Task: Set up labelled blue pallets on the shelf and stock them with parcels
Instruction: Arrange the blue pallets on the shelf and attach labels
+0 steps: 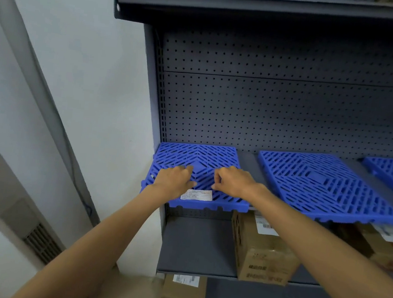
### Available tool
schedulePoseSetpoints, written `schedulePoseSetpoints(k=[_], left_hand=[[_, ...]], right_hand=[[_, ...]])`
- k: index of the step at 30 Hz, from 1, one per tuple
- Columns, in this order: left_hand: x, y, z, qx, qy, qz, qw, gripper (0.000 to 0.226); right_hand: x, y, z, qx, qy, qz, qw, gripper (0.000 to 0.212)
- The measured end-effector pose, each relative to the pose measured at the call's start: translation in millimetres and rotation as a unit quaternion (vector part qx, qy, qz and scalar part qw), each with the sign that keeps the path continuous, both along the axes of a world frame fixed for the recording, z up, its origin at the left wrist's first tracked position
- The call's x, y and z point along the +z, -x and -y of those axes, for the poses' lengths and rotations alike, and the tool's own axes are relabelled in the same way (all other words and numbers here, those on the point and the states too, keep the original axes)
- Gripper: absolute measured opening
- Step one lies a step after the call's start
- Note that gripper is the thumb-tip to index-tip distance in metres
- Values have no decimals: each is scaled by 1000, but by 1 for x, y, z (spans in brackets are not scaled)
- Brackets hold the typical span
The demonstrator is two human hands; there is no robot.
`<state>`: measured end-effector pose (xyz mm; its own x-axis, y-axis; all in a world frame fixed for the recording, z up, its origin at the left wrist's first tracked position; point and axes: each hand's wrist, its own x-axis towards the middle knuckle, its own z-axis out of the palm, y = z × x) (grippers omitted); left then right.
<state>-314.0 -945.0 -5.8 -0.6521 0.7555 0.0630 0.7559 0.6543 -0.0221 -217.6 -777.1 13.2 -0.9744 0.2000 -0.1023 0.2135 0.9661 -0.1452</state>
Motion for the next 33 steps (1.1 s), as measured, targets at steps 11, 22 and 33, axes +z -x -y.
schedulePoseSetpoints(k=[11,22,33], left_hand=[[29,-55,-110,-133,-29,-63,989,13],[45,-181,-297,-256,-48,-85,962,16],[48,-348,-510,-325,-73,-105,937,14]], right_hand=[[34,-101,-84,-71,-244,-7,967,25],[37,-265,-250,-187,-244,24,951,29],[47,-444,-423,-283,-247,10,927,23]])
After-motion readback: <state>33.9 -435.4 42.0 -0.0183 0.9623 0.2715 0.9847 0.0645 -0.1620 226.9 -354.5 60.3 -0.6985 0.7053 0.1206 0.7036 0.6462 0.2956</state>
